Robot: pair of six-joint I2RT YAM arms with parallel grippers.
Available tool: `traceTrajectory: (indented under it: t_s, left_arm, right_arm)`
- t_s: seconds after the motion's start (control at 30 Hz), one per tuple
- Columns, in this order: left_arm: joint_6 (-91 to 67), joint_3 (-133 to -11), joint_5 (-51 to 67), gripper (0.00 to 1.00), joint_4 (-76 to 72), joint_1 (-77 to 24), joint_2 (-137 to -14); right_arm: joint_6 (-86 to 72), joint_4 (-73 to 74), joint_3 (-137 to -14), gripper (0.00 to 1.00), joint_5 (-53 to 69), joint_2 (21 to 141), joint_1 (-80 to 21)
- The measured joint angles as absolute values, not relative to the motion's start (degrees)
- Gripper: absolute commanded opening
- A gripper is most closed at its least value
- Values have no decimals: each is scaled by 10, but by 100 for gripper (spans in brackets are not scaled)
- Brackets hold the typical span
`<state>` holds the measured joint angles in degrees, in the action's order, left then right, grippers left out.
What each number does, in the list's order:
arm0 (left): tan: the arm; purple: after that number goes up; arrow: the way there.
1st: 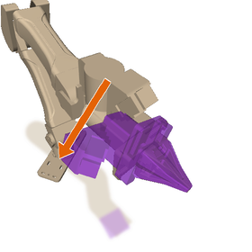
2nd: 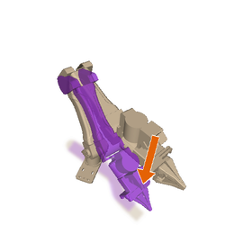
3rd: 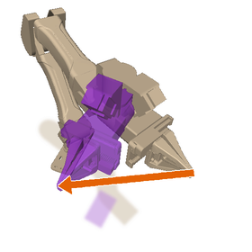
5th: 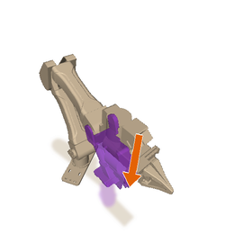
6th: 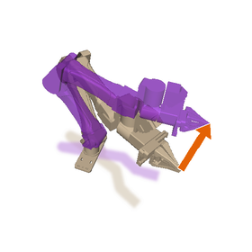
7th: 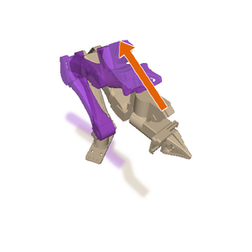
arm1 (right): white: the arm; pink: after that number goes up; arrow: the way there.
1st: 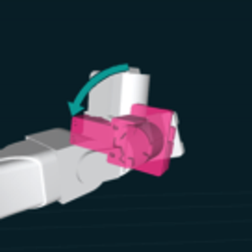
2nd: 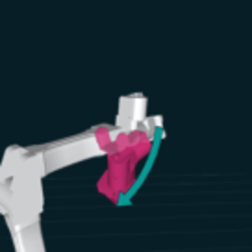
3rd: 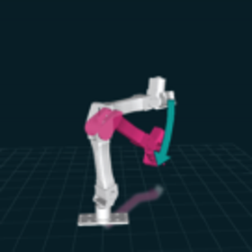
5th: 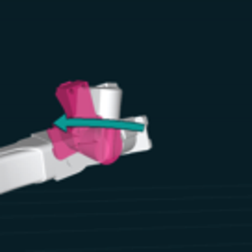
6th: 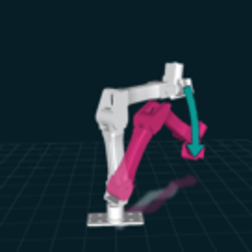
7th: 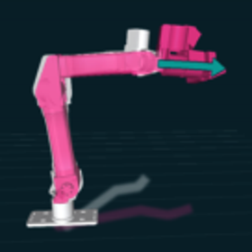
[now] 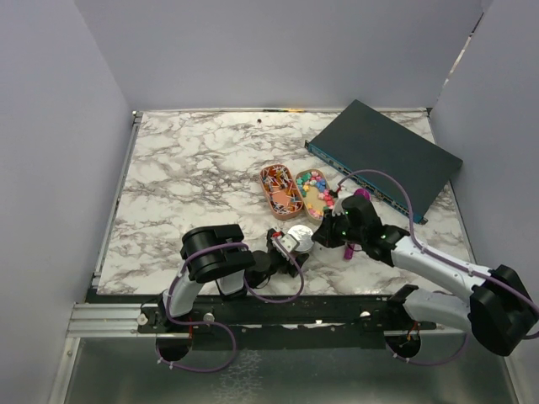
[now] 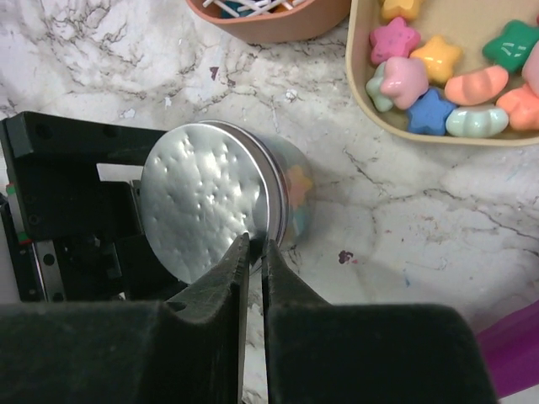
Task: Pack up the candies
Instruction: Screw the bottle lid onto the packing bottle.
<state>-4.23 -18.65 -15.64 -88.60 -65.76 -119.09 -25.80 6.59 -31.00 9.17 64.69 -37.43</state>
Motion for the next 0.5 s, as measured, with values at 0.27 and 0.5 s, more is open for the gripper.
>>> traceTrajectory:
  t_s: [0.27,0.5]
  left_arm:
    - [-43,-187,-156,44,-886,-658,-1191]
    - [-43,-187,-156,44,-886,-658,-1191]
  right_arm:
    - [-298,77,-287,1,116,609,-384]
    - [-304,184,-309,9,130,589,-407]
